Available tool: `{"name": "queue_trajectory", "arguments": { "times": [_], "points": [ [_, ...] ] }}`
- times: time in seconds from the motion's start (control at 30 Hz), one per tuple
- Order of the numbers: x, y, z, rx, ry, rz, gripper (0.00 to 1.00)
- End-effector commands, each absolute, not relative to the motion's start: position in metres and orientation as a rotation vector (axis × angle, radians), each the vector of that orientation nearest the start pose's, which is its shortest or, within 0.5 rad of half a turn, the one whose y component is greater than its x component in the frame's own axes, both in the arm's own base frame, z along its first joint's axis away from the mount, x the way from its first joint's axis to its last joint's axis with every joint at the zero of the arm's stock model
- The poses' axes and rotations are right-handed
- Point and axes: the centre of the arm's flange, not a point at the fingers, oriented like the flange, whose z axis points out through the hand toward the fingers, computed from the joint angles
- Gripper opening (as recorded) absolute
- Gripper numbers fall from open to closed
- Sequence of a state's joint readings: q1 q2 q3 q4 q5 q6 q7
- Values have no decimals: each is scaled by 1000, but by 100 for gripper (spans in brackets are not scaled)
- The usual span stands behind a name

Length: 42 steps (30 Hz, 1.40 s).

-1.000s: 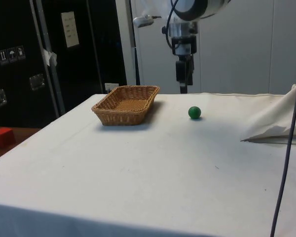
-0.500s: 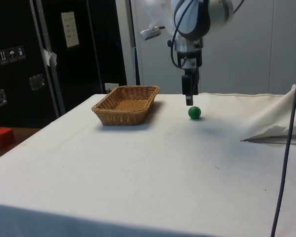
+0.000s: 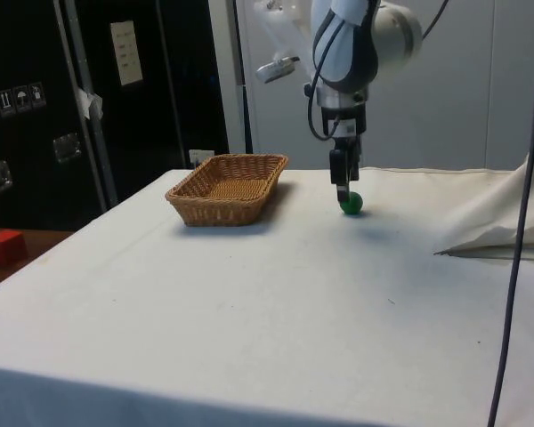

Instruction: Pick up the ball and place it into the basket.

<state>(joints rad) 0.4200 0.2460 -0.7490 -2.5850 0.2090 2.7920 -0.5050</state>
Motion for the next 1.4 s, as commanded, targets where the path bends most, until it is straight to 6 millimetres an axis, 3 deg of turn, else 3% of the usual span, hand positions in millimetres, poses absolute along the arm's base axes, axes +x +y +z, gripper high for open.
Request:
{"name": "queue_trajectory", "arguments": {
  "times": [0.0,0.47,1.37],
  "points": [
    [413,-165,200,-3234,-6,-39,100],
    [412,-181,188,-3280,-48,-2,100],
    [412,-178,176,-3277,-24,-23,100]
  ]
}}
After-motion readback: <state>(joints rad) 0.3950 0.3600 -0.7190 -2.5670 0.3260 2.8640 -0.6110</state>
